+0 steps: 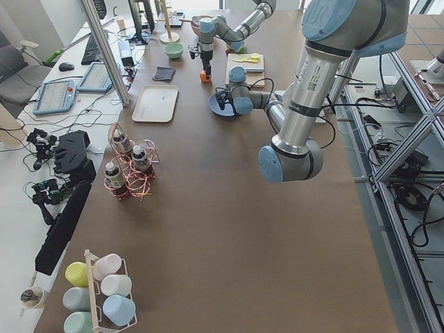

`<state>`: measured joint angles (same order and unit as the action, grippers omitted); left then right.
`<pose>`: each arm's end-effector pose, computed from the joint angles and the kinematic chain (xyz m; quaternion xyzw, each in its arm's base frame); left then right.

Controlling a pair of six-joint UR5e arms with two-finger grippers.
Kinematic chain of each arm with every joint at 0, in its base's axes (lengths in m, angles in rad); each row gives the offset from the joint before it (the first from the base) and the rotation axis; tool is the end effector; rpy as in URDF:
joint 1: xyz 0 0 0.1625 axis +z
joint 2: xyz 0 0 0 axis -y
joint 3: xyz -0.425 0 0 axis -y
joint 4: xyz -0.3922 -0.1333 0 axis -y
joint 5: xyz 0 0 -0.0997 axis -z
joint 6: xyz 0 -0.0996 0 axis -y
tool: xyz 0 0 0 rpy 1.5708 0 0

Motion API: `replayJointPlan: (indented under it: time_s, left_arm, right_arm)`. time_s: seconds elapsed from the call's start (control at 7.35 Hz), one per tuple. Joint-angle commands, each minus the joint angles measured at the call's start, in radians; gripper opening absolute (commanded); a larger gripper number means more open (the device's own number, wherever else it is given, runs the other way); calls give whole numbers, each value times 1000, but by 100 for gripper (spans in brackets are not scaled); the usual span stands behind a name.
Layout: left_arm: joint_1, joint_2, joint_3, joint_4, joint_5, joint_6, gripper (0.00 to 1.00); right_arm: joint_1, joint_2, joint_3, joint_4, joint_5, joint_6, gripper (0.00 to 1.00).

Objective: Pick orange to plate
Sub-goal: 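Set the plate down with left gripper while right lowers over orange, then close the right gripper on the orange and lift it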

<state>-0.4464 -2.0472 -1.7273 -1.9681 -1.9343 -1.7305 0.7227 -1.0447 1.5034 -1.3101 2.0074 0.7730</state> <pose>0.5371 -0.3656 0.2706 -0.0865 0.5020 -0.1704 0.8435 -0.4644 -0.5311 0.3586 0.0899 -0.3887 -0.1105 0.9103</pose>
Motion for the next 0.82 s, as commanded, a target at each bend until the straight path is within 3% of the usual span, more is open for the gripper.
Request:
replayJointPlan:
  time_s: [0.0, 0.27, 0.41, 0.68]
  left_arm:
    - [0, -1, 0, 0, 0, 0, 76]
    - [-3, 1, -18, 0, 1, 0, 76]
    - [-18, 13, -78, 3, 3, 2, 76]
    - [-136, 109, -164, 3, -17, 25, 76]
  right_arm:
    - [-2, 0, 1, 0, -2, 0, 3]
    - [1, 3, 32, -1, 8, 2, 0]
    - [1, 3, 79, -8, 8, 21, 0]
    - [-43, 47, 141, -14, 4, 173, 0]
